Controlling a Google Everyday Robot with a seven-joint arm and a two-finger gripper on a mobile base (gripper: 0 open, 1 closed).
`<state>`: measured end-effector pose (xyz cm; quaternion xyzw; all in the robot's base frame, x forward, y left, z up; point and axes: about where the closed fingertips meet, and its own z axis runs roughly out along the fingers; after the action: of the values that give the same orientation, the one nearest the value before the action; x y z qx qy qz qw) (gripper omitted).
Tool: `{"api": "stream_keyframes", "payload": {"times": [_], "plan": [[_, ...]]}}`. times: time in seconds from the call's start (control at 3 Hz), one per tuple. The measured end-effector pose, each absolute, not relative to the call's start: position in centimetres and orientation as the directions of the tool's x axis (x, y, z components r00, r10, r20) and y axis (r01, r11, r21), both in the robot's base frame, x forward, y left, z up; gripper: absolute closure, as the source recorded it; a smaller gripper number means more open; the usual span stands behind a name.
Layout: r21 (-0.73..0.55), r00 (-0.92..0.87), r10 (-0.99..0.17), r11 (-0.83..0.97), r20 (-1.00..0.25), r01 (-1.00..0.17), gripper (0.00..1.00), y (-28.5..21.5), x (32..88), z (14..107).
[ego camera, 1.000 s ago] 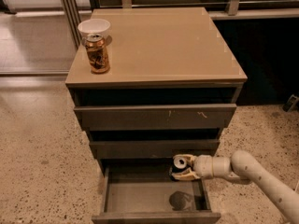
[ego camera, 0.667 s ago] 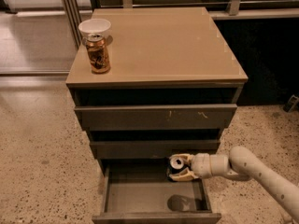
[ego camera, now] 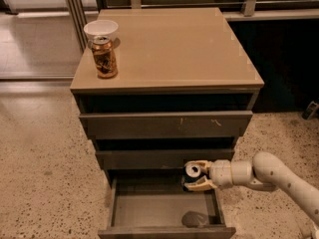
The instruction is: Pick pepsi can from bottom drawer and place on counter
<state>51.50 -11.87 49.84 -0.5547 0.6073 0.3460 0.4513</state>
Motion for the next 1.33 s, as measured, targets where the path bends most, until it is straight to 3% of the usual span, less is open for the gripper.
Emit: {"api": "stream_keyframes", "payload": {"times": [0.67,1.33], "plan": [[0.005,-0.056,-0.364,0.14,-0.93,-0.99,1.0,-12.8,46.6,67.9],[-0.019,-0.038,-0.405,0.135,-0.914,-0.991,1.0,-12.5,46.3,70.7]]}}
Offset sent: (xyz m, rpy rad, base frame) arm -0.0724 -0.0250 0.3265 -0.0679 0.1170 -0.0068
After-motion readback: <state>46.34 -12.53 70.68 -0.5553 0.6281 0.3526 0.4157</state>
